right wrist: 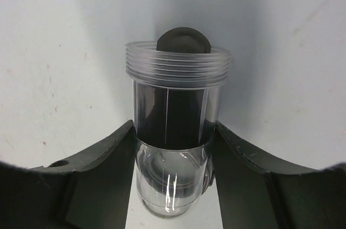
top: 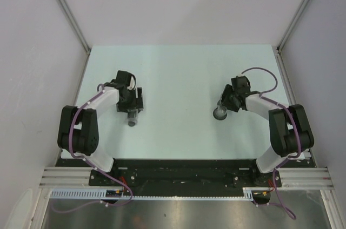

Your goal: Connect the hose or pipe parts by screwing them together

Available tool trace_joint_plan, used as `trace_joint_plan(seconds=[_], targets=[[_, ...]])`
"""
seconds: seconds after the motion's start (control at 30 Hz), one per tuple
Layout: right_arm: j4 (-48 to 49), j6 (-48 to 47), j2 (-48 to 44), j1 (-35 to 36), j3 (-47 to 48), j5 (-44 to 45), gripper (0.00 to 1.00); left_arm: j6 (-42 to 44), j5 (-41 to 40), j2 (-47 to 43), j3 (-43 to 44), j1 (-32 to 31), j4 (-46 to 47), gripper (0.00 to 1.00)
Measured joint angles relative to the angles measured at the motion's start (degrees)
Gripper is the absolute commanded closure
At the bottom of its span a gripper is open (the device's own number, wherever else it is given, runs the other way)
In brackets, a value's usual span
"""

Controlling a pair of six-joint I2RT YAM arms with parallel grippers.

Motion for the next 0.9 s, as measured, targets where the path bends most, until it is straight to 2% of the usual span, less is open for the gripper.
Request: trace_joint_plan(seconds=[0.17,0.3,0.47,0.57,0.67,0.8,0.9], targets=[[-3.04,2.99,-0.79,-1.95,0.13,0.59,0.24,-2.10,5.46,-3.56,-2.67,-0.02,-0.07,0.17],[-5.03,2.89,-4.74,-1.88,0.11,0.94,0.20,-3.76,9.51,-8.81,-5.05,-0.02,0.37,0.15],[-5.09,0.81,-11.85,0.20,0.13,2.62,0.17,-6.99,18.80,-12.66,-10.25,-0.02,5.60,0.14],[-3.50,-2.51,-15.10,5.88,0.15,3.26,0.16,-9.01,23.82,-13.18,-12.98,-0.07,8.52,0.14],[0.96,-6.56,-16.09,15.32,0.17,1.90,0.15,-10.32,26.32,-13.90,-13.60,-0.07,9.88,0.14],[9.64,-12.68,-14.21,27.82,0.17,-1.44,0.14,-12.09,24.63,-19.87,-13.68,1.38,11.06,0.12],[18.23,-17.27,-9.55,34.62,0.20,-4.26,0.14,-13.11,20.85,-25.22,-13.68,5.11,11.39,0.11]])
